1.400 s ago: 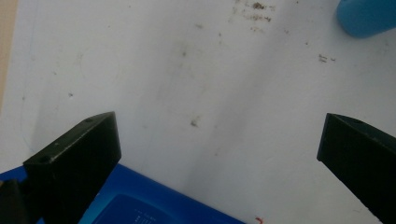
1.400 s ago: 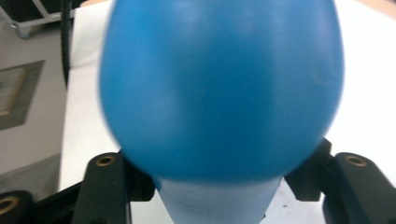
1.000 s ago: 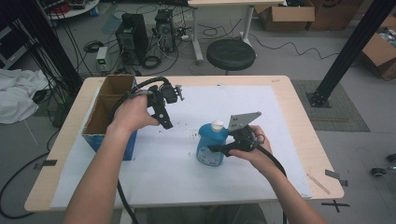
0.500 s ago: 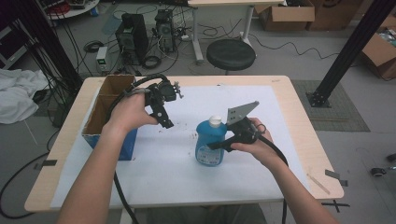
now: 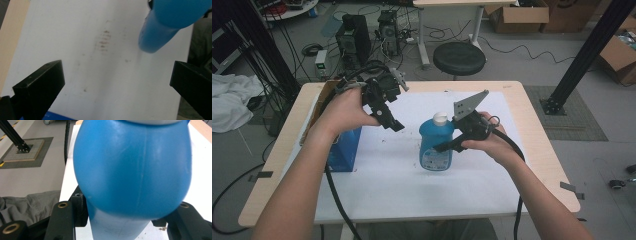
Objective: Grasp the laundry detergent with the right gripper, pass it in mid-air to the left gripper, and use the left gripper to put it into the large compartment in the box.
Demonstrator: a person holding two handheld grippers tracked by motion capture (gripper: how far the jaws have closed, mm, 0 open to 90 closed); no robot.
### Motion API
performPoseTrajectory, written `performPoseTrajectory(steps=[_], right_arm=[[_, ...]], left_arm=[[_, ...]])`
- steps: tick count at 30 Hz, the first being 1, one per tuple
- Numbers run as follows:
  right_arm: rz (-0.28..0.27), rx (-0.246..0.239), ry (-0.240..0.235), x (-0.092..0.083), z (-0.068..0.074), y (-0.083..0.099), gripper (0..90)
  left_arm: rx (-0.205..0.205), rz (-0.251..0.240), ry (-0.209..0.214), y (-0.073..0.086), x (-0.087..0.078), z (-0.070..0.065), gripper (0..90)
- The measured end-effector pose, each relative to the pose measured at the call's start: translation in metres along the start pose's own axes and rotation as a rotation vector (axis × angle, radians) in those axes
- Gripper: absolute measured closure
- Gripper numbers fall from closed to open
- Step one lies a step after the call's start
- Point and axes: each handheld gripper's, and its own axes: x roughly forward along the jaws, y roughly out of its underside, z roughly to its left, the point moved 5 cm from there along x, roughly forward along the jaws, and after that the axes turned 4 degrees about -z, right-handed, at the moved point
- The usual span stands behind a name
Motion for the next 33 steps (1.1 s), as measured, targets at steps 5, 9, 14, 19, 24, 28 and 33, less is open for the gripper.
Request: performPoseTrajectory(steps=[5,9,14,19,24,28,33], right_arm=[[-0.002,-0.016,-0.008,0.000,0.002,-0.009,45.6],[0.003,-0.024,-0.027,0.001,0.004,-0.016,45.6],[0.012,-0.036,-0.035,0.003,0.006,-0.022,45.6],[0.021,-0.046,-0.044,0.006,0.008,-0.026,45.6],[0.017,-0.055,-0.048,0.007,0.009,-0.031,45.6],[0.018,-0.062,-0.051,0.007,0.010,-0.033,45.6],[0.024,-0.066,-0.056,0.009,0.011,-0.035,45.6]], left_arm=[[0.011,-0.035,0.038,-0.013,-0.012,-0.010,0.1],[0.041,-0.057,0.057,-0.026,-0.021,-0.019,0.1],[0.065,-0.042,0.089,-0.037,-0.023,-0.030,0.1],[0.091,-0.016,0.096,-0.046,-0.021,-0.037,0.1],[0.112,0.024,0.085,-0.052,-0.014,-0.044,0.1],[0.121,0.050,0.088,-0.055,-0.008,-0.046,0.1],[0.140,0.063,0.095,-0.060,-0.003,-0.051,0.1]])
